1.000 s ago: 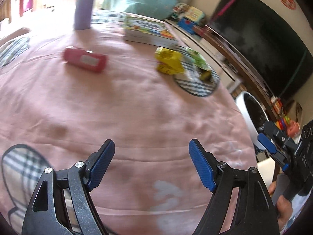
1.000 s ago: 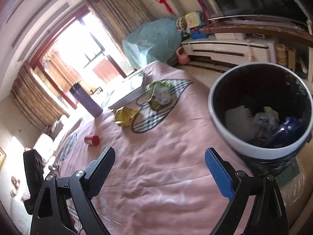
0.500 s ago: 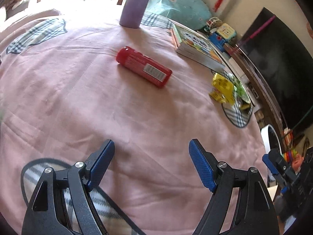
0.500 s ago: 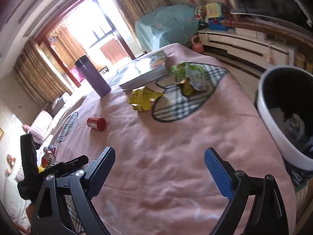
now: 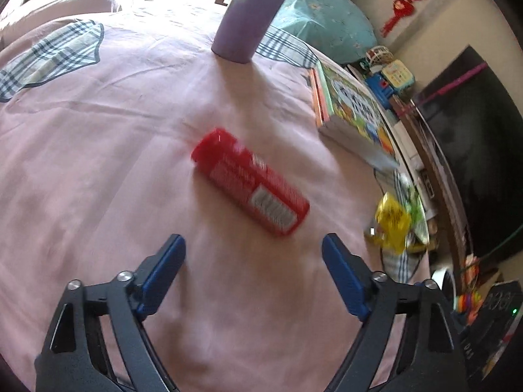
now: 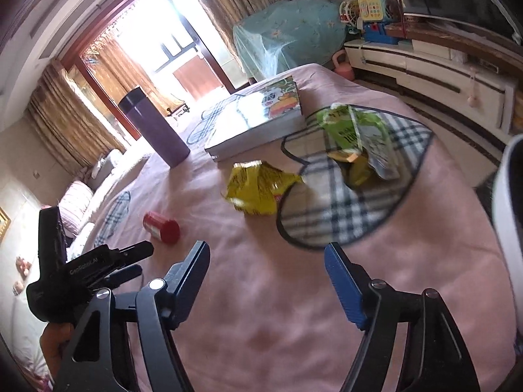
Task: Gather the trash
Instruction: 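Move both tools back over the table toward the red can and yellow bag, then grasp the red can with the left tool while the right grasps the yellow bag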
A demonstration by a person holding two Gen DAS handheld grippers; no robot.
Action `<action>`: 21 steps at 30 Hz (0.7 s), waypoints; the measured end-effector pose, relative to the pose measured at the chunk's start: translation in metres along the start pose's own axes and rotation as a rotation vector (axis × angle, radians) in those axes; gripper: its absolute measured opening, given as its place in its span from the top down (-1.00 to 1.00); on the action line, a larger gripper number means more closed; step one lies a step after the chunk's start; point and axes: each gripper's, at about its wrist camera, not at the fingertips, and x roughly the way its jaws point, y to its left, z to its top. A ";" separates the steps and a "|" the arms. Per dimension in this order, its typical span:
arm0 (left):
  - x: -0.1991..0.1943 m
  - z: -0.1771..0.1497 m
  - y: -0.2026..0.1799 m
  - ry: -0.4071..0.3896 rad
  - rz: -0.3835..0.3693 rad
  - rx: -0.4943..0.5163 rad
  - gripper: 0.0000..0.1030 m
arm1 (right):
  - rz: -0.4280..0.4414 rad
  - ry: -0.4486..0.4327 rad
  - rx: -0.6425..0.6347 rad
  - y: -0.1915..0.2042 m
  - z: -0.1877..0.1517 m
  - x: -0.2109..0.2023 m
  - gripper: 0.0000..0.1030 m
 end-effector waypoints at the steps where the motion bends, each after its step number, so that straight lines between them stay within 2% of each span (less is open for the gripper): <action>1: 0.003 0.003 0.001 0.001 0.005 -0.006 -0.71 | 0.002 0.002 0.007 0.000 0.005 0.006 -0.43; 4: 0.012 0.016 0.002 -0.008 0.018 -0.013 -0.71 | 0.008 0.013 0.017 0.002 0.014 0.023 -0.42; 7: 0.024 0.024 -0.005 -0.016 0.067 0.045 -0.71 | -0.001 0.031 0.017 0.003 0.021 0.042 -0.31; 9: 0.027 0.026 -0.012 -0.033 0.094 0.104 -0.71 | 0.000 0.050 0.028 0.002 0.024 0.053 -0.07; 10: 0.028 0.027 -0.014 -0.039 0.103 0.125 -0.67 | 0.002 0.056 0.031 0.001 0.025 0.057 -0.03; 11: 0.031 0.027 -0.017 -0.043 0.113 0.149 -0.48 | 0.004 0.056 0.030 0.001 0.026 0.059 0.10; 12: 0.033 0.027 -0.020 -0.046 0.126 0.174 -0.40 | 0.004 0.056 0.026 0.001 0.025 0.060 0.43; 14: 0.036 0.028 -0.020 -0.049 0.125 0.196 -0.10 | 0.004 0.043 0.012 0.001 0.024 0.057 0.48; 15: 0.035 0.027 -0.020 -0.054 0.117 0.204 -0.04 | 0.002 0.031 0.002 0.002 0.022 0.052 0.57; 16: 0.034 0.026 -0.020 -0.053 0.106 0.211 0.10 | -0.002 0.019 -0.009 0.002 0.020 0.046 0.69; 17: 0.033 0.025 -0.021 -0.049 0.095 0.217 0.19 | -0.005 0.017 -0.012 0.002 0.020 0.043 0.91; 19: 0.030 0.019 -0.024 -0.034 0.057 0.244 0.30 | 0.007 0.004 -0.002 -0.001 0.016 0.030 0.91; 21: 0.025 0.008 -0.029 -0.012 0.020 0.286 0.32 | 0.007 -0.016 -0.003 -0.005 0.012 0.014 0.91</action>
